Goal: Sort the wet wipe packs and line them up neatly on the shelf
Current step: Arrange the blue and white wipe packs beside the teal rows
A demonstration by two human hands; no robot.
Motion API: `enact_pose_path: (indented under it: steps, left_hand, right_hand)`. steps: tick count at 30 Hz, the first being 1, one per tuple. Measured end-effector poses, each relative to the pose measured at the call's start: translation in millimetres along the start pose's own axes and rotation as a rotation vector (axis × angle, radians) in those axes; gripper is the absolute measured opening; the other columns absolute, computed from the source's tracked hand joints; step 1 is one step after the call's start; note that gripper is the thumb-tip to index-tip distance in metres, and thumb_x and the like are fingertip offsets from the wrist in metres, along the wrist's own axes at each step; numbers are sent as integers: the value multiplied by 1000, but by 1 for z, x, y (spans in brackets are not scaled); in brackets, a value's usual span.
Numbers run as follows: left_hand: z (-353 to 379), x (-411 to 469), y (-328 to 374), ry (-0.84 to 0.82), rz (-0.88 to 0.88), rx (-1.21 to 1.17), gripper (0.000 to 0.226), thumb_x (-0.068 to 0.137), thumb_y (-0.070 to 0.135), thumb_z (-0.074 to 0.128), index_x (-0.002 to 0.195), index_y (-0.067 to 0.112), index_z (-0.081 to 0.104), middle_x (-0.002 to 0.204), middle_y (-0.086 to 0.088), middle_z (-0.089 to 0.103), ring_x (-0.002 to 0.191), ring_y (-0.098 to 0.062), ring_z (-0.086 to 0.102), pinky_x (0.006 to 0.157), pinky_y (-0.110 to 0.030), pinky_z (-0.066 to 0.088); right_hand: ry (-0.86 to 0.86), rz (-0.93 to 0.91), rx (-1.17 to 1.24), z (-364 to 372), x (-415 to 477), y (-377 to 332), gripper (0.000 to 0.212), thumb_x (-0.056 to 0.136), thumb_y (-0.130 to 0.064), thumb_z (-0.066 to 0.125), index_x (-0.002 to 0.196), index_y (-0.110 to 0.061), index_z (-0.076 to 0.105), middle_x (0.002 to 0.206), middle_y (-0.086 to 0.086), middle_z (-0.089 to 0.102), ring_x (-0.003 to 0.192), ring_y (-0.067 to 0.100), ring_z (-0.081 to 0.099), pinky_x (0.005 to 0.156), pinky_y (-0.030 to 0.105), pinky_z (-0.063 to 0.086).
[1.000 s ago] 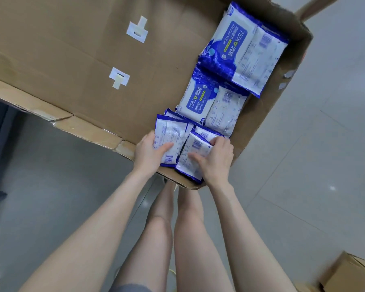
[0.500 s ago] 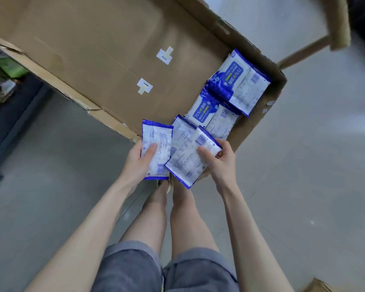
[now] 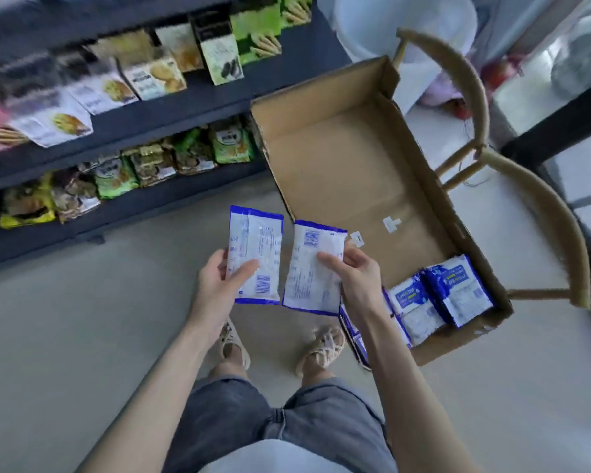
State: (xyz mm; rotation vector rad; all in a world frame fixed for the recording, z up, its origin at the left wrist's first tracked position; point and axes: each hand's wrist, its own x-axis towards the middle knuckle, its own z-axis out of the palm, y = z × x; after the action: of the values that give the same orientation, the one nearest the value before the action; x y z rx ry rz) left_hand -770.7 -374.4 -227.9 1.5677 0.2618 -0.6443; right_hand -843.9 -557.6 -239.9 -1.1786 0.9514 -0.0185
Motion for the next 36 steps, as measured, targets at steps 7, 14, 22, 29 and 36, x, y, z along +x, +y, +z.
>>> enact_pose_path:
  steps: [7,14,22,29,36]
  left_hand:
    - [-134,21,57,52,85,-172,11,94,15,54,102,17,62,99,4,73,89,-12,69,73,-30,54]
    - [-207,70,139,46,159,-213,22,98,27,49,118,33,55,118,8,66,104,-16,66,92,-46,49]
    - [-235,127,256,-5,335,-339,31,98,26,45,128,27,50,120,7,65,102,-17,67,85,-50,54]
    - [-237,172,360,-52,520,-386,37,94,30,44,130,31,48,123,6,64,105,-23,66,77,-47,57]
    - [-246,228,435,-46,528,-391,34,97,39,36,127,33,49,119,-1,67,105,-30,66,81,-49,56]
  right_hand:
    - [-143,-53,-55,166,-3,-29,16,82,-22,72,92,-11,66,89,9,70,78,25,66,79,51,54]
    - [-254,-85,-94,277,18,-86,29,91,-31,63,106,-6,63,99,13,71,87,29,69,80,58,54]
    - [-496,-321,-140,358,55,-207,28,88,-9,62,115,-17,60,106,7,71,96,28,69,77,49,57]
    - [-624,-477,-136,414,87,-321,15,92,-10,57,100,-22,62,89,-5,74,83,15,71,62,29,57]
    - [-738,-399,-21,480,126,-387,26,101,-32,43,123,-26,56,114,0,69,105,24,66,84,50,54]
